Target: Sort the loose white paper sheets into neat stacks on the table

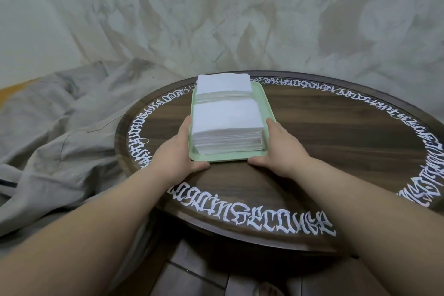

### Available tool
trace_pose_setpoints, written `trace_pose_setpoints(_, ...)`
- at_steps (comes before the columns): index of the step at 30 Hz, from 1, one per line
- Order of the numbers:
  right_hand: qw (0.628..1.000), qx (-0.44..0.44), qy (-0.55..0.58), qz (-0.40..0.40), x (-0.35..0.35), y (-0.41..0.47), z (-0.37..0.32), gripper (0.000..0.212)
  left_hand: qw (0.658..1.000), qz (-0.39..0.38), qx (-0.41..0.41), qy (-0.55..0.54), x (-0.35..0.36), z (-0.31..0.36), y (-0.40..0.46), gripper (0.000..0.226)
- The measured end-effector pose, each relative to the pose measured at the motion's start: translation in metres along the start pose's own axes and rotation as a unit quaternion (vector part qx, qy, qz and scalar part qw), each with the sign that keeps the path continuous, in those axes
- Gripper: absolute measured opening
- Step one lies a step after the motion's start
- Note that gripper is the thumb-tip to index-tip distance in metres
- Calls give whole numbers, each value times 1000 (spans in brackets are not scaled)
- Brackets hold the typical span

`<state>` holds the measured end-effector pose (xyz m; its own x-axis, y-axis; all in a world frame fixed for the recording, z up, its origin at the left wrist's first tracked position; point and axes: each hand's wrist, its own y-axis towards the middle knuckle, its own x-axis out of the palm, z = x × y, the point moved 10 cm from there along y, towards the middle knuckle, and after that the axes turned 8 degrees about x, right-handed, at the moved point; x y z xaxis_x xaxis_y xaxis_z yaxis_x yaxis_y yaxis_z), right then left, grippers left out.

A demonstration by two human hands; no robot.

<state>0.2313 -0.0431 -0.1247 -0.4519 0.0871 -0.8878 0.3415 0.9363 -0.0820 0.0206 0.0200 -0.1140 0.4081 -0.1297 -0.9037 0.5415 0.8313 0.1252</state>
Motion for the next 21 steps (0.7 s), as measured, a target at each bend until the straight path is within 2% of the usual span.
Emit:
trace_pose_setpoints(4, 1000, 0, 15, 9, 2, 21, -6, 116, 998, -8, -58, 30, 0, -21, 14, 119)
trace_pose_setpoints(8, 1000, 6, 25, 11, 4, 41, -9, 119, 997, -9, -70, 35, -5, -32, 29, 115)
trace_pose_setpoints(11, 1000, 6, 24, 9, 5, 57, -8, 120, 998, 0, -57, 39, -6, -34, 41, 108)
trace_pose_setpoints(17, 1000, -12, 16, 11, -2, 55, -6, 122, 999, 14, -33, -22, -17, -18, 37, 98)
trace_pose_setpoints(21, 997, -32, 6, 75, -35, 44, -21, 105, 998, 62, 11, 26, -47, 3, 39, 78)
